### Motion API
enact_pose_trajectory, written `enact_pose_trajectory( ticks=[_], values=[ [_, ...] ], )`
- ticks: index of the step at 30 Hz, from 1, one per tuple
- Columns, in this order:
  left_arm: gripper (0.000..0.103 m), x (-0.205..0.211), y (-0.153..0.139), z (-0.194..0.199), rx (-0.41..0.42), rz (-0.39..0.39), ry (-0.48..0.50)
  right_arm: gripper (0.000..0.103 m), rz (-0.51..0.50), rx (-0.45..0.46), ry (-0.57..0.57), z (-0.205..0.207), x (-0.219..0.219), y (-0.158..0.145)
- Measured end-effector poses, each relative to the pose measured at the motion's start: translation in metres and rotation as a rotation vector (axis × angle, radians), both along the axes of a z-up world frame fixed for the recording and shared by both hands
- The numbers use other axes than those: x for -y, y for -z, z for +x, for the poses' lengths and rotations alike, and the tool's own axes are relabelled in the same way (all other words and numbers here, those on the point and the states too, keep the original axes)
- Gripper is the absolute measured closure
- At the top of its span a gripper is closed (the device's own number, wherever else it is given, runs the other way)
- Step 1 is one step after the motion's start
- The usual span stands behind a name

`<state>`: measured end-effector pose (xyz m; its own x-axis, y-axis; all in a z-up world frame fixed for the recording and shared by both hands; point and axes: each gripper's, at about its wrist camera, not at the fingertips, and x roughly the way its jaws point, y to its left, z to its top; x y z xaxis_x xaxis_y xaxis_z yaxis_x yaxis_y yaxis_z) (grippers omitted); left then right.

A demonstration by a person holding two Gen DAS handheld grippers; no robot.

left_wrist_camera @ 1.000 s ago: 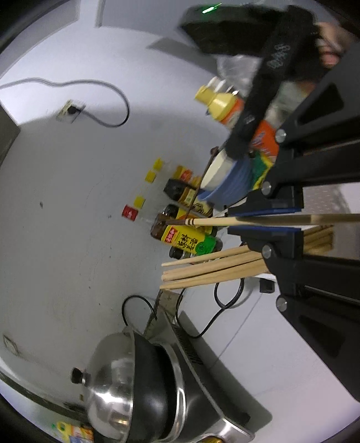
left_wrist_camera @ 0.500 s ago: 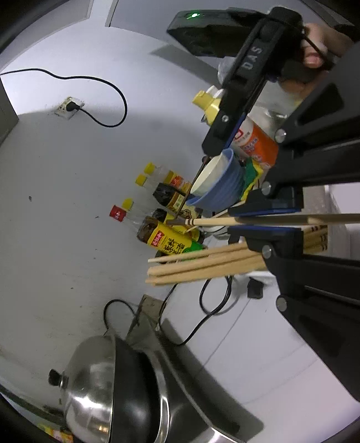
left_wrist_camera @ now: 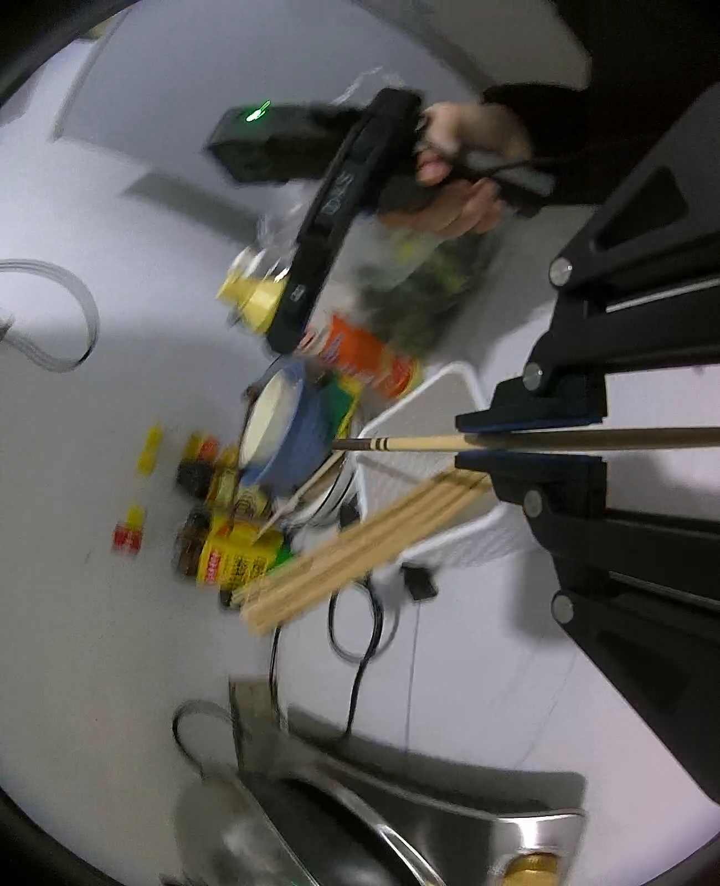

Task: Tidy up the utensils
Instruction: 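Lower the left tool's dark-tipped chopstick into the white holder and open it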

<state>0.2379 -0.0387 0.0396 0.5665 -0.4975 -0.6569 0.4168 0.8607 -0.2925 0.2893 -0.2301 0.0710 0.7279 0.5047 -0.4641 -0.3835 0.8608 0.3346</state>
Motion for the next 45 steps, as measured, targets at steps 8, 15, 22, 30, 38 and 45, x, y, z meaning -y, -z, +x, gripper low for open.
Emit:
enact_pose_trajectory(
  ticks=[8, 15, 22, 30, 38, 45],
  values=[
    [0.097, 0.01, 0.012, 0.025, -0.129, 0.102, 0.064, 0.057, -0.01, 0.031, -0.001, -0.011, -0.001, -0.008],
    [0.097, 0.02, 0.007, 0.042, -0.158, 0.19, 0.119, 0.057, -0.029, 0.054, 0.019, -0.016, 0.01, -0.012],
    [0.097, 0.04, 0.015, 0.069, -0.17, 0.218, 0.129, 0.057, -0.077, 0.041, 0.052, -0.026, 0.011, -0.006],
    [0.094, 0.038, -0.01, 0.079, -0.058, 0.234, 0.033, 0.057, -0.081, 0.018, 0.063, -0.044, 0.018, 0.001],
    [0.085, 0.011, -0.053, 0.061, 0.086, 0.195, -0.088, 0.057, -0.082, 0.043, 0.046, -0.057, 0.012, -0.009],
    [0.066, -0.015, -0.066, 0.01, 0.165, 0.154, -0.164, 0.057, -0.116, 0.035, 0.03, -0.068, -0.006, -0.011]
  ],
)
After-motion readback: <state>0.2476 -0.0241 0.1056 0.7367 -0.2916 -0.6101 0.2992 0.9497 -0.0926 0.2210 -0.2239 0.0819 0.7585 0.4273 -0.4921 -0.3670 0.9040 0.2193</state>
